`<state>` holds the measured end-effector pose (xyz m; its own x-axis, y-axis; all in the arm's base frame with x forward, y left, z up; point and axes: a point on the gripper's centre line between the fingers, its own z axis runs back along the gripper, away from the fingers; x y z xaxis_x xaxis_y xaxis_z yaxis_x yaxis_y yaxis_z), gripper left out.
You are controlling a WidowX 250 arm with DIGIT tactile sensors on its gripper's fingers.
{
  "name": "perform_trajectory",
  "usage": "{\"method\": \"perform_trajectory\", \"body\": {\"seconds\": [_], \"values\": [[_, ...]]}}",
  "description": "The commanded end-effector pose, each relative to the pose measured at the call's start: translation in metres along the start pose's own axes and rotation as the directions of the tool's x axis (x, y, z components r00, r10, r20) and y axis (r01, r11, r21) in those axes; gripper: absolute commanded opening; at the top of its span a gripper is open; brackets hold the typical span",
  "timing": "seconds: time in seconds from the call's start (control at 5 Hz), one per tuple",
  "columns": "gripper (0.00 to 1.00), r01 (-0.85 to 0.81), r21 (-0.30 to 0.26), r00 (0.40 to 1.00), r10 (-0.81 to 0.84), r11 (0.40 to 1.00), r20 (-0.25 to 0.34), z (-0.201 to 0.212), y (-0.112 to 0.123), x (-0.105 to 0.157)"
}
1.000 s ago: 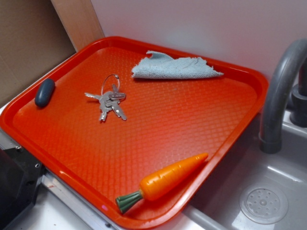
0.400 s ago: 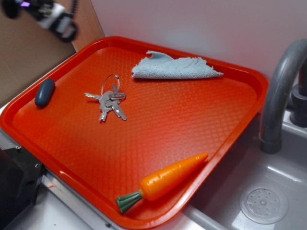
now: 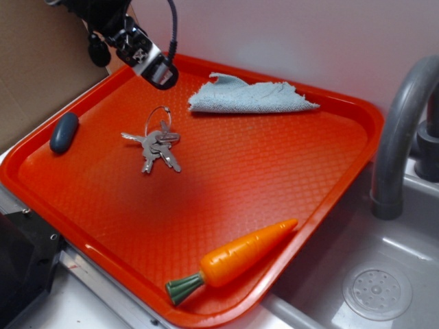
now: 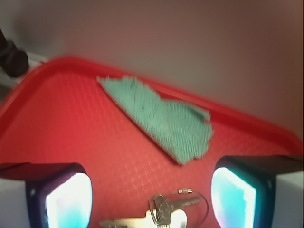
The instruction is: Grab the blue cloth.
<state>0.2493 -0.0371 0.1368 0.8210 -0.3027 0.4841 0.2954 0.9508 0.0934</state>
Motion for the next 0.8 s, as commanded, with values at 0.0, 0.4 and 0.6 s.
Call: {"method": "perform_trajectory", "body": {"seconds": [0.0,0.4,0.6], "values": [[1.0,0.014,0.008,0.999,-0.014,1.0,0.031,0.009,-0.004,0.012],[1.0,0.082,-0.039,0.996,-0.08,0.996,0.049,-0.039,-0.013,0.006],[1.0,0.202,-0.064,0.978,-0.198,0.977,0.062,-0.068,-0.024,-0.005]]}}
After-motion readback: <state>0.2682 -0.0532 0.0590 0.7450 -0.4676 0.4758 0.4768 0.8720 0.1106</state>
